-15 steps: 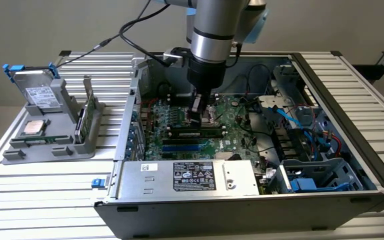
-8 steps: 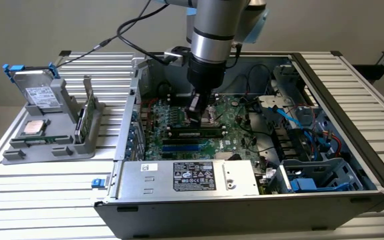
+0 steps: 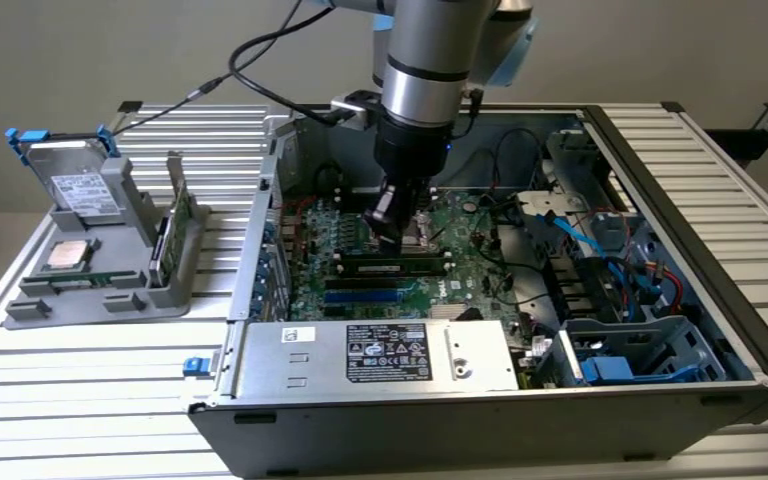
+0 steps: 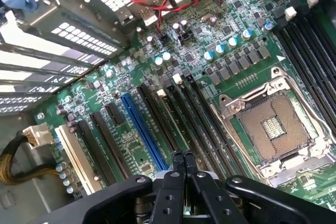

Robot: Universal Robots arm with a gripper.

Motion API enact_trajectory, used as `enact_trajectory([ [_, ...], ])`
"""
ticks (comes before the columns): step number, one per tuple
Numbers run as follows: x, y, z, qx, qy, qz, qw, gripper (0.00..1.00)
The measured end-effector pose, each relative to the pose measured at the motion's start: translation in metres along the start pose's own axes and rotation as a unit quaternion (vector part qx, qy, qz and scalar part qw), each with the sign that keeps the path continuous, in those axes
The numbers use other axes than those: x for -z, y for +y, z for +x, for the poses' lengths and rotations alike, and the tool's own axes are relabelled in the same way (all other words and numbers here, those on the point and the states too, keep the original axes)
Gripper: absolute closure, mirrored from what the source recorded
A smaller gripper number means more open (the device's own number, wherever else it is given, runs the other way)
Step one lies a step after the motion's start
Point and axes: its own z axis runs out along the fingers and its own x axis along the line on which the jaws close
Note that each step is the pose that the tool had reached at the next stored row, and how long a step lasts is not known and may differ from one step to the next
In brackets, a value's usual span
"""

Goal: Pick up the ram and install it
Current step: 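Press down the ram until it locks into place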

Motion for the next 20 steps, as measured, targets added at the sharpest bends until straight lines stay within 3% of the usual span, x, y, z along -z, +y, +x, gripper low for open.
enact_trajectory([
  [5,0.0,0.0,0.0,-0.03,-0.004,-0.0007,0.9995,0.9],
  [10,0.0,0.0,0.0,-0.06,-0.0082,-0.0009,0.9982,0.9],
  [15,0.0,0.0,0.0,-0.09,-0.0123,-0.0015,0.9959,0.9],
  [20,0.0,0.0,0.0,-0.123,-0.0156,-0.0036,0.9923,0.9],
])
